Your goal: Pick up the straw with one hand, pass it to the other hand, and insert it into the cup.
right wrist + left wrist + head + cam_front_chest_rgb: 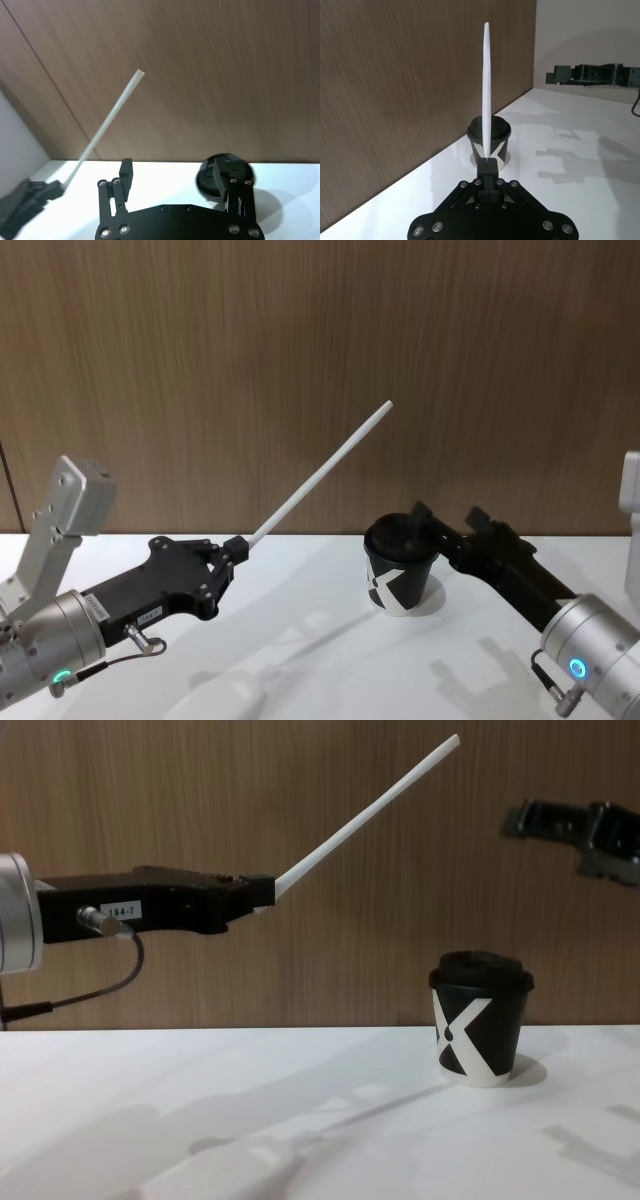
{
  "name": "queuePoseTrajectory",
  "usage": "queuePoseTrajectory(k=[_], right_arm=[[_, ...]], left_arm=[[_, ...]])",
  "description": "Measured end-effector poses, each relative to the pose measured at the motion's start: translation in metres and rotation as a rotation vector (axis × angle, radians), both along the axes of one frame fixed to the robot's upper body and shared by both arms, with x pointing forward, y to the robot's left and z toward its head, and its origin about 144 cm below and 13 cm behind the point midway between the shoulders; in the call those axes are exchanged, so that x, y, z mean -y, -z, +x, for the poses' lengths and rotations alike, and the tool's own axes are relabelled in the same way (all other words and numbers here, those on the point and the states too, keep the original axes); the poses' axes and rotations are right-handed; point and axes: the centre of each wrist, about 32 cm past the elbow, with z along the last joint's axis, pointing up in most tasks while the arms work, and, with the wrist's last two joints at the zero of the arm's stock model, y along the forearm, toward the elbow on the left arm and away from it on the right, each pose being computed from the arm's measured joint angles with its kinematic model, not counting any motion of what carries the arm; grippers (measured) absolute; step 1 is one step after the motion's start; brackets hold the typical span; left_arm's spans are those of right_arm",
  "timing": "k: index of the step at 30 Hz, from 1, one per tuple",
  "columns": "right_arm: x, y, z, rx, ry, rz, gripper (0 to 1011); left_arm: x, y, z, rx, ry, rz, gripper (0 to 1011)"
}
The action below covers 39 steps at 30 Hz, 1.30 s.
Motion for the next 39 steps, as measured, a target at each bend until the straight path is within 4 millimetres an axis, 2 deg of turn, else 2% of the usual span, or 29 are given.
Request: queuePoseTrajectory(k=[19, 39], right_arm=[[0.005, -0.047, 0.011, -0.157, -0.218, 0.160, 1001], [0.004, -0.061, 0.023, -0.230, -0.335, 0.174, 1001]], left_arm=[[0.000, 0.000, 0.000, 0.000, 0.000, 0.000, 0], [0.000, 0.000, 0.000, 0.000, 0.000, 0.000, 0]])
